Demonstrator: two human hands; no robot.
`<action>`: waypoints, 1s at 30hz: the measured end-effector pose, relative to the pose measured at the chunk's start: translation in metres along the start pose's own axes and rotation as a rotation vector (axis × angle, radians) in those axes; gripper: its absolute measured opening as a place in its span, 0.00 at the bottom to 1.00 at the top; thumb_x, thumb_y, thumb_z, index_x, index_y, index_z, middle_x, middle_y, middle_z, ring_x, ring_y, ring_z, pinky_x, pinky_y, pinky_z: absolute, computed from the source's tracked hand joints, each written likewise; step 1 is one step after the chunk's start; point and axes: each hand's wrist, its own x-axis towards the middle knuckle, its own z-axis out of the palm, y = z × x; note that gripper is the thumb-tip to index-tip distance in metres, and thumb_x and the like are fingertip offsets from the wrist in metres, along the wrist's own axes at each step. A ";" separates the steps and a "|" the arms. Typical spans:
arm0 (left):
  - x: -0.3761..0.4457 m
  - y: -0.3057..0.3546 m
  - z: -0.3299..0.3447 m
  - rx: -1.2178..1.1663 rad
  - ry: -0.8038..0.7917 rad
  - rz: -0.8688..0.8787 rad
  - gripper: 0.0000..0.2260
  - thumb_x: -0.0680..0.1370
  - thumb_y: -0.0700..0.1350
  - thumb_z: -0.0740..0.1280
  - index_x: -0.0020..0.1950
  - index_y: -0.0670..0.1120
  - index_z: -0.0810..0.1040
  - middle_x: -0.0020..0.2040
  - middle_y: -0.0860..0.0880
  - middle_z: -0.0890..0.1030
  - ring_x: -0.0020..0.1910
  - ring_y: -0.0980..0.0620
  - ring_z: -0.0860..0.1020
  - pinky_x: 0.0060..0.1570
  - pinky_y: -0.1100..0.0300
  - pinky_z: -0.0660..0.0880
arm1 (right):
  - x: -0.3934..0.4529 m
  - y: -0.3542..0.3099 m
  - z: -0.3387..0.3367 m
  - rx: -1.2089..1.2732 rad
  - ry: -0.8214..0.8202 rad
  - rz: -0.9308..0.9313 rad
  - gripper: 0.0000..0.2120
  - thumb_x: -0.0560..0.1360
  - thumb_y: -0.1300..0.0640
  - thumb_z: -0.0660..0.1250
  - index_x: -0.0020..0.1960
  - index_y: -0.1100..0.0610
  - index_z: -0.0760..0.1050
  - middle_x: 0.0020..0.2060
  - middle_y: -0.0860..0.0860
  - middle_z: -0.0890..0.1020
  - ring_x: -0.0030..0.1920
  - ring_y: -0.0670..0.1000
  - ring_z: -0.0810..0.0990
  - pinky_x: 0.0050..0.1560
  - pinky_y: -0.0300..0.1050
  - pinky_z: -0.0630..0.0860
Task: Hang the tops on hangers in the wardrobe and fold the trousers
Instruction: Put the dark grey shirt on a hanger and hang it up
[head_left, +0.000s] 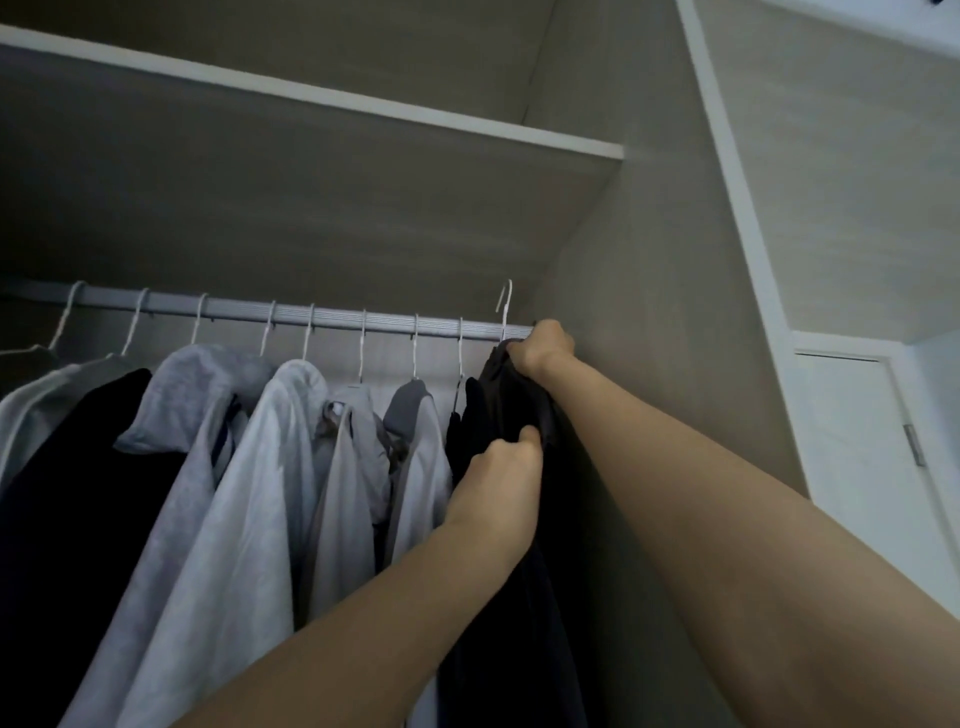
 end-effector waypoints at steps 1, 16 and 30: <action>0.000 -0.003 0.004 0.003 -0.015 -0.010 0.16 0.77 0.29 0.59 0.61 0.42 0.67 0.41 0.45 0.73 0.39 0.44 0.75 0.37 0.54 0.71 | 0.003 0.004 0.005 -0.002 -0.007 0.006 0.16 0.77 0.59 0.65 0.63 0.64 0.72 0.61 0.60 0.76 0.60 0.59 0.76 0.57 0.43 0.72; -0.066 -0.001 0.031 -0.381 -0.028 -0.119 0.40 0.77 0.33 0.61 0.79 0.57 0.43 0.69 0.47 0.71 0.63 0.45 0.75 0.62 0.48 0.73 | -0.024 0.037 0.017 -0.007 -0.064 0.065 0.08 0.72 0.56 0.63 0.48 0.59 0.73 0.54 0.60 0.80 0.54 0.61 0.79 0.44 0.41 0.70; -0.189 0.013 -0.007 -0.720 -0.116 -0.329 0.26 0.77 0.35 0.65 0.71 0.55 0.66 0.57 0.56 0.76 0.47 0.57 0.80 0.43 0.70 0.77 | -0.218 0.048 -0.040 -0.022 -0.162 -0.248 0.19 0.75 0.61 0.63 0.65 0.61 0.66 0.59 0.58 0.75 0.57 0.57 0.76 0.52 0.46 0.73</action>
